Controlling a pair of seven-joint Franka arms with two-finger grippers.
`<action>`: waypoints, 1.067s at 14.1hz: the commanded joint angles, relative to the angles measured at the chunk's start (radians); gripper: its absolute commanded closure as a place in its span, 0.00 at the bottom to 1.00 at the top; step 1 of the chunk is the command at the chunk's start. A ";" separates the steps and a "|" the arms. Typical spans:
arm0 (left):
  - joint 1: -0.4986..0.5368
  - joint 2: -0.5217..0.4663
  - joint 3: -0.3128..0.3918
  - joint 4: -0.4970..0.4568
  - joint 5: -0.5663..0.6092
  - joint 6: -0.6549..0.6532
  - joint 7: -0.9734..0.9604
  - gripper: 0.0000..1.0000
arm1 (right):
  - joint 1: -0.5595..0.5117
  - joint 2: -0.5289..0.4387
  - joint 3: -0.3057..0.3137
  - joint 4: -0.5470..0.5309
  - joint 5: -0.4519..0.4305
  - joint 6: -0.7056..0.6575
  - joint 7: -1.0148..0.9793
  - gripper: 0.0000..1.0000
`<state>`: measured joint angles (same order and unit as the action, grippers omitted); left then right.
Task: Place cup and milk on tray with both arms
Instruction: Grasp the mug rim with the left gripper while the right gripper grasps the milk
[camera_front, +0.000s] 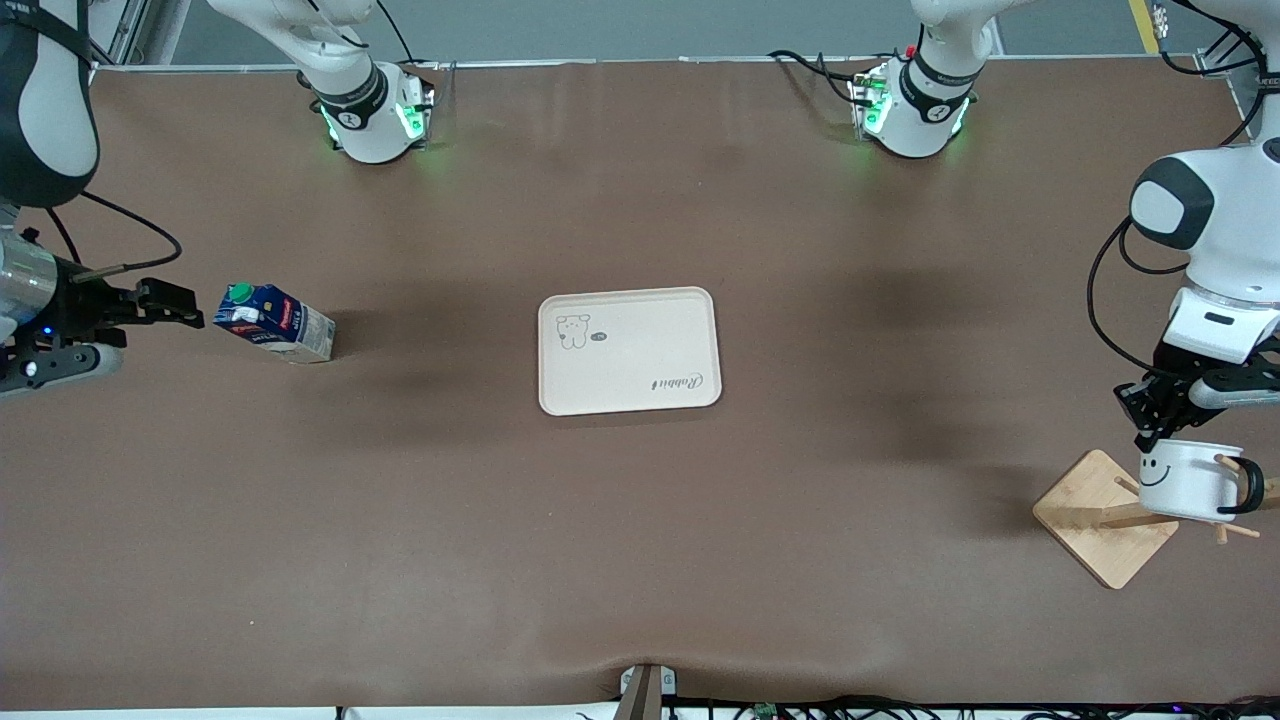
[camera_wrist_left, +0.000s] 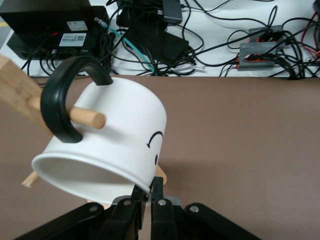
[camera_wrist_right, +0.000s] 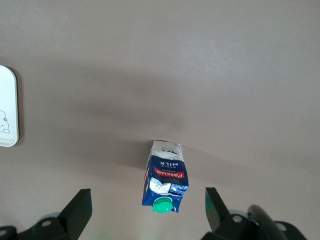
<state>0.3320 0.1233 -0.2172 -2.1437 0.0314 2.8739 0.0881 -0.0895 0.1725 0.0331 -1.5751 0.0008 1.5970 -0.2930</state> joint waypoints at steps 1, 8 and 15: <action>0.007 -0.068 -0.037 -0.001 -0.018 -0.072 0.012 1.00 | -0.006 0.010 0.002 0.035 -0.005 -0.017 -0.011 0.00; 0.005 -0.169 -0.177 0.115 -0.019 -0.474 -0.173 1.00 | -0.032 0.122 0.001 -0.032 0.004 0.061 -0.003 0.00; -0.066 -0.030 -0.369 0.304 -0.001 -0.748 -0.531 1.00 | -0.047 0.070 -0.002 -0.238 -0.005 0.150 -0.008 0.00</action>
<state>0.3004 0.0313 -0.5728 -1.8970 0.0313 2.1839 -0.3888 -0.1147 0.2999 0.0261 -1.7572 0.0004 1.7457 -0.2928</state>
